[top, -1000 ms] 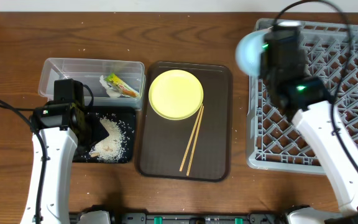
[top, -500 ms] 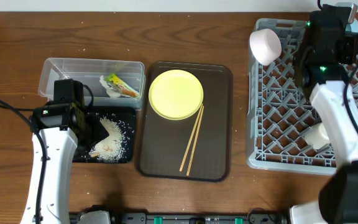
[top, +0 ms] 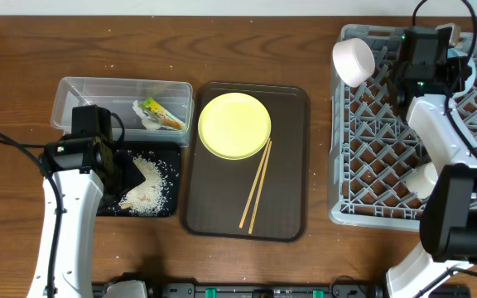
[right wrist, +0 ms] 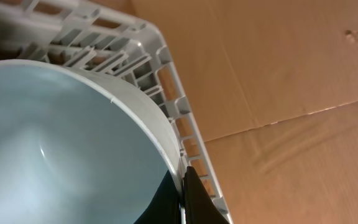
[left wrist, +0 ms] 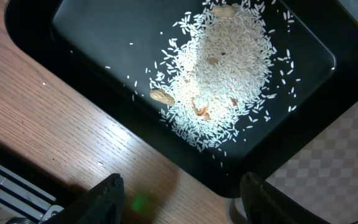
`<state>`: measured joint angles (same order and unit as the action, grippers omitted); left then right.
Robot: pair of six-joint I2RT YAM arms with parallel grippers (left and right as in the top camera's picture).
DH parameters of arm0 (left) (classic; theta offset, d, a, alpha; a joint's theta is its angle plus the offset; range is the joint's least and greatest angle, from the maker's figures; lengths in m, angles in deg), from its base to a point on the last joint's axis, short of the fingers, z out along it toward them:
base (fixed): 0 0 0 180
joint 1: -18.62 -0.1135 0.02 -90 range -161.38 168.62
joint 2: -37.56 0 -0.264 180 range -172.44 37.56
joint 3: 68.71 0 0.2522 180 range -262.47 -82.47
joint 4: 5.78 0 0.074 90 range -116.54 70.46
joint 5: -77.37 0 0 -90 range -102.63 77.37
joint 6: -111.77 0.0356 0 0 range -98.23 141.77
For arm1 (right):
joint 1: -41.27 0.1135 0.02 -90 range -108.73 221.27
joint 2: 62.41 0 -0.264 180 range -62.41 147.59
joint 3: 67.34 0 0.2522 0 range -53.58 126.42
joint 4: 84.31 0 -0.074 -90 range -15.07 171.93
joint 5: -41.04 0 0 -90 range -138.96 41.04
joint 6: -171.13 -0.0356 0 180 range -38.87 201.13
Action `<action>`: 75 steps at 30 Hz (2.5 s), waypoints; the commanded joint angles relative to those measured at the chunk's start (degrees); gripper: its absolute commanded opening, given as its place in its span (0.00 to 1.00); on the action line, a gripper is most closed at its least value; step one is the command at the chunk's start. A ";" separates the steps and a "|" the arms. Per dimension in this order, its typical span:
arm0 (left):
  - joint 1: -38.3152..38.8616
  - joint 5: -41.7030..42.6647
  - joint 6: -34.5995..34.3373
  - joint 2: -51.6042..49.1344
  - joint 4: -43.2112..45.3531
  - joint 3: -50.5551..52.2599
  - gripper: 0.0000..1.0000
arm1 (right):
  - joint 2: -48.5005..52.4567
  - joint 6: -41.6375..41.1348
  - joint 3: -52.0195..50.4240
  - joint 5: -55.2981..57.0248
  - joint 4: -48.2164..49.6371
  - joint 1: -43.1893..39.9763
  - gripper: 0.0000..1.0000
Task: Sort waste into correct bins and load items into the dishwasher rack
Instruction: 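Carry the blue bowl into the rack and release it, then move the right gripper back to the chopsticks on the brown tray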
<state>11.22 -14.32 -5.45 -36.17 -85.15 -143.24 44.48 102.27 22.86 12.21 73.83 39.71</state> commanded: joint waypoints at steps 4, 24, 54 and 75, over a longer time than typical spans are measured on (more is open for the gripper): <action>-0.20 -0.22 -0.52 0.44 -0.35 0.28 0.63 | 2.25 -3.80 0.63 1.18 -1.75 2.80 0.01; -0.20 -0.22 -0.52 0.44 -0.66 0.28 0.63 | 2.45 -25.88 0.66 -4.85 -21.09 8.87 0.16; -0.20 -0.26 -0.52 0.44 -1.20 0.28 0.63 | -19.78 -32.87 0.57 -71.43 -41.35 14.88 0.48; -0.20 -0.26 -0.52 0.44 -1.18 0.28 0.63 | -3.93 -53.20 -1.01 -64.22 -49.57 41.99 0.47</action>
<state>11.22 -14.32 -5.45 -36.17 -86.04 -143.24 38.38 55.98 22.45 -54.45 24.46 79.73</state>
